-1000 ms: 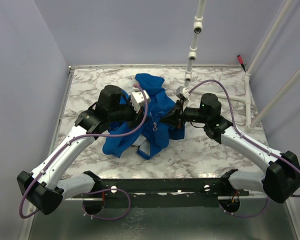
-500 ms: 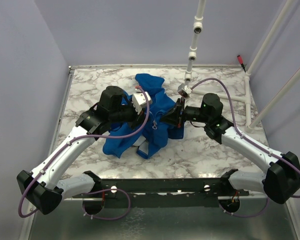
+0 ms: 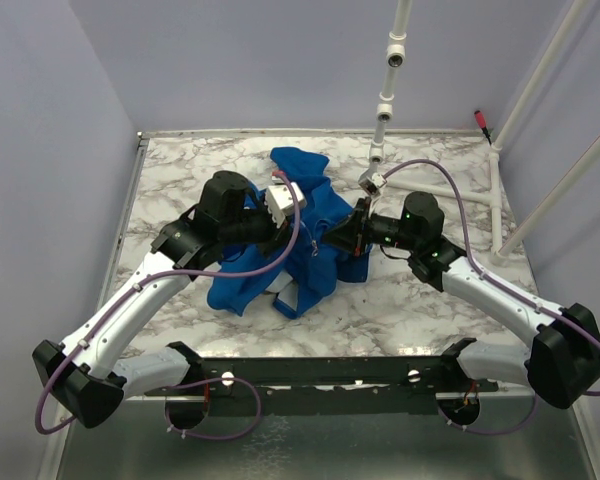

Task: Zip up the jacket

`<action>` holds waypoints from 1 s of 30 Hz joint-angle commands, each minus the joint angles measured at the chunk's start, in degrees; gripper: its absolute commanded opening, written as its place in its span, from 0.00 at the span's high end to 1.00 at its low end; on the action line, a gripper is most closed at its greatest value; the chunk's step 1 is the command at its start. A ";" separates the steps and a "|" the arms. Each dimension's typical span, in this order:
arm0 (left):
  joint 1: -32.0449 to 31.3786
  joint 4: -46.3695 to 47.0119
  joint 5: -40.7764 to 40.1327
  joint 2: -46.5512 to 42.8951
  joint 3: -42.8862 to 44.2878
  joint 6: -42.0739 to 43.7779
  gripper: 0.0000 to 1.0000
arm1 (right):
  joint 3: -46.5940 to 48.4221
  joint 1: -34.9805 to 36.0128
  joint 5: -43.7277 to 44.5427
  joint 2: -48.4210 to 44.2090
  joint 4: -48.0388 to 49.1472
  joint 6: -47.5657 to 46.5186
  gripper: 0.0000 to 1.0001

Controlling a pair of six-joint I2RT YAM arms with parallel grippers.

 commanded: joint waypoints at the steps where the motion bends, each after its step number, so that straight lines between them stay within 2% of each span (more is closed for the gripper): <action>1: -0.96 1.07 -1.09 0.48 1.53 0.25 1.00 | -1.28 0.67 2.77 -1.32 5.86 4.06 0.99; 4: -1.50 1.22 -2.40 1.11 1.29 1.13 1.00 | -1.63 1.05 3.92 -0.80 9.59 7.23 0.99; 10: -4.89 1.30 -10.33 2.47 1.29 3.04 1.00 | -4.33 1.73 12.26 -2.52 14.00 12.79 0.99; 19: -10.17 1.31 -14.01 2.51 1.82 5.11 1.00 | 0.57 6.08 20.07 -2.43 2.55 9.86 0.99; 22: -10.32 1.34 -13.68 2.66 2.69 4.82 1.00 | 0.38 6.42 26.12 -3.11 -0.16 10.74 0.99; 30: -10.32 0.29 -15.63 0.74 1.55 5.60 1.00 | -3.73 6.38 29.89 -7.78 1.90 11.13 0.99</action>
